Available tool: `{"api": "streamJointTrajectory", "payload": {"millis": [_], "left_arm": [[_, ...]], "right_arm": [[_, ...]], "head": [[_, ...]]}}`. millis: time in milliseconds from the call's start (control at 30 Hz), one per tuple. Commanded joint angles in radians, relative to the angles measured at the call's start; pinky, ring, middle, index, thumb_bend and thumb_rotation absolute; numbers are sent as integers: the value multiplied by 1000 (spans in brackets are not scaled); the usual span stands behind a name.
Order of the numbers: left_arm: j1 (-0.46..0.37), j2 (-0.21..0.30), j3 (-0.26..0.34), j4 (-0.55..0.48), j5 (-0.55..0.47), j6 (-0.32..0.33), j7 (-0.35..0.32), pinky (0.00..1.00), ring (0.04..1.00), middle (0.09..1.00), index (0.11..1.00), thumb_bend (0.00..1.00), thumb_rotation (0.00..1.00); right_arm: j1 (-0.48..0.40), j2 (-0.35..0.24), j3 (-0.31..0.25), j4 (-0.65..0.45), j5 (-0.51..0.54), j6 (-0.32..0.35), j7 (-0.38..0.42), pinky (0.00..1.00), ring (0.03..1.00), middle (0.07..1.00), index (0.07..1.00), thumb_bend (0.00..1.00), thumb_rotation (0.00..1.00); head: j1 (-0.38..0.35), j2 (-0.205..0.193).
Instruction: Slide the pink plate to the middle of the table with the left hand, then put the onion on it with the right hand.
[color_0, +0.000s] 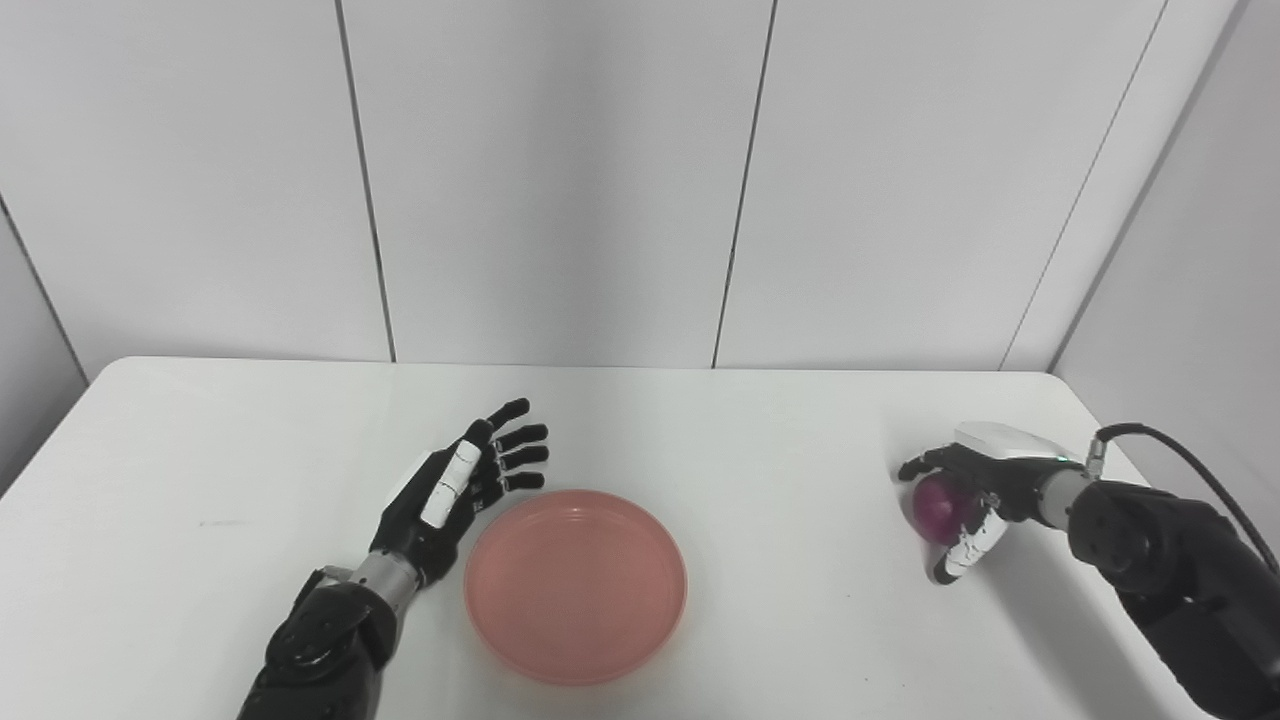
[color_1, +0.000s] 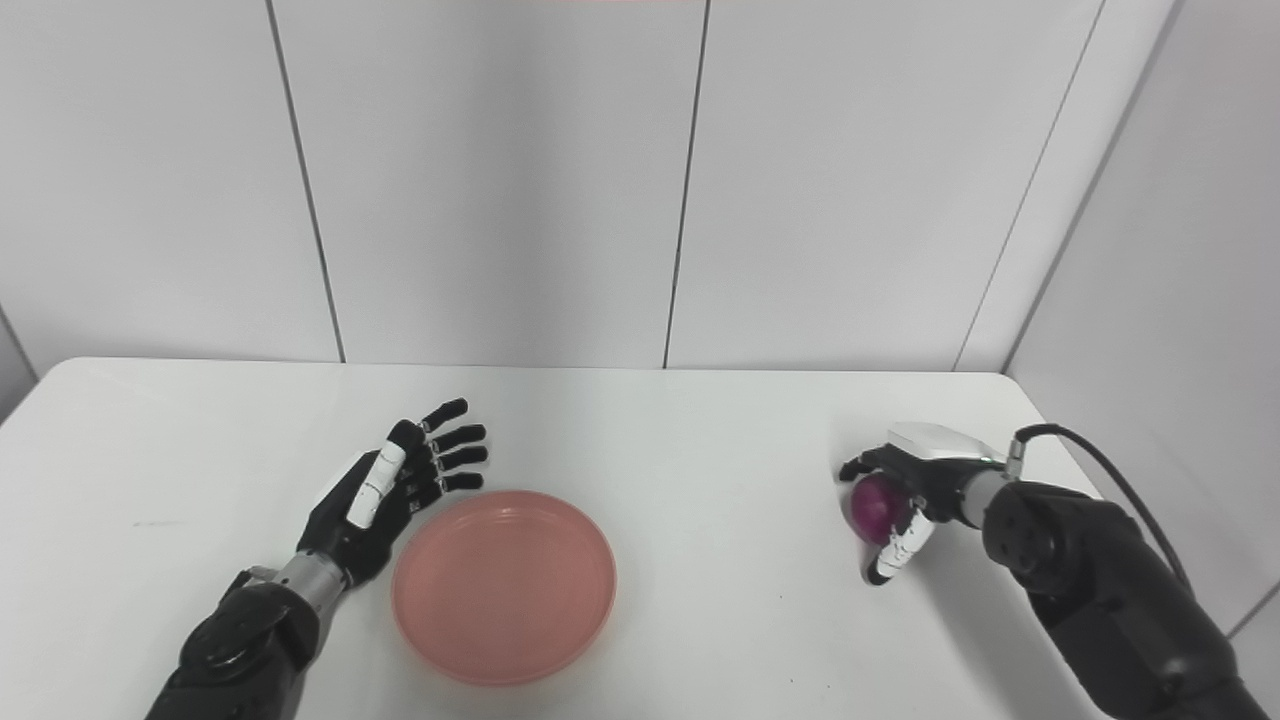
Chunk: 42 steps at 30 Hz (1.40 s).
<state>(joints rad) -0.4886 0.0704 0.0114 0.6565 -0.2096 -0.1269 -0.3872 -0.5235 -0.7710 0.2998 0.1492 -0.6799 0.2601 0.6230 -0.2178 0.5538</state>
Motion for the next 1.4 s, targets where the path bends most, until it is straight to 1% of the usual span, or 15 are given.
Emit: {"api": "streamJointTrajectory", "payload": {"millis": [0,100,333,467,533,633,767,933,1000,1100,1200,1300,1367], "left_arm": [[99,-2,-4,84,11,35,11,722,810,827,865,885,841],[100,0,-4,82,10,36,9,719,807,822,864,883,842],[102,1,-3,70,8,45,8,729,812,821,866,881,839],[103,0,-3,66,5,52,6,732,815,825,868,879,837],[100,0,-2,76,5,47,4,732,815,825,867,881,836],[96,0,-1,88,3,41,2,731,814,823,864,881,832],[94,1,-1,90,5,41,2,731,815,827,866,887,830],[98,0,-2,78,6,47,6,727,810,825,864,885,828],[101,-1,-4,69,8,51,7,731,813,827,864,886,827],[101,-1,-5,68,10,49,9,728,814,822,868,883,834],[101,-2,-5,68,10,51,11,726,812,820,866,881,835],[100,-2,-3,70,8,54,11,723,810,822,860,880,832],[98,-1,-3,75,8,51,9,718,811,823,858,881,834]], "right_arm": [[-55,-26,-5,-15,-15,-24,-13,659,850,891,834,1000,130],[-52,-28,-4,-16,-19,-20,-10,653,847,889,831,1000,121],[-59,-38,31,1,-79,14,33,649,855,913,838,1000,78],[-59,-37,29,18,-90,14,35,627,828,893,824,988,34],[-56,-36,27,24,-93,14,32,626,826,890,823,982,28],[-53,-37,26,26,-96,9,28,658,829,880,824,951,20],[-50,-39,29,32,-103,-3,14,656,794,847,819,877,28],[-45,-45,31,25,-107,-18,-2,660,788,832,807,816,55],[-44,-44,27,25,-101,-22,-5,657,766,822,803,781,55],[-43,-45,23,28,-89,-32,-11,617,711,785,787,770,42],[-43,-47,22,32,-82,-37,-14,609,696,771,781,765,39],[-47,-46,23,49,-75,-46,-17,593,660,731,758,741,40],[-50,-46,28,55,-74,-49,-11,549,609,683,731,709,53]], "head": [[0,1],[0,2],[-2,6],[-2,6],[-3,5],[-2,5],[-2,5],[-3,6],[-2,6],[-2,7],[0,7],[0,6],[0,6]]}}
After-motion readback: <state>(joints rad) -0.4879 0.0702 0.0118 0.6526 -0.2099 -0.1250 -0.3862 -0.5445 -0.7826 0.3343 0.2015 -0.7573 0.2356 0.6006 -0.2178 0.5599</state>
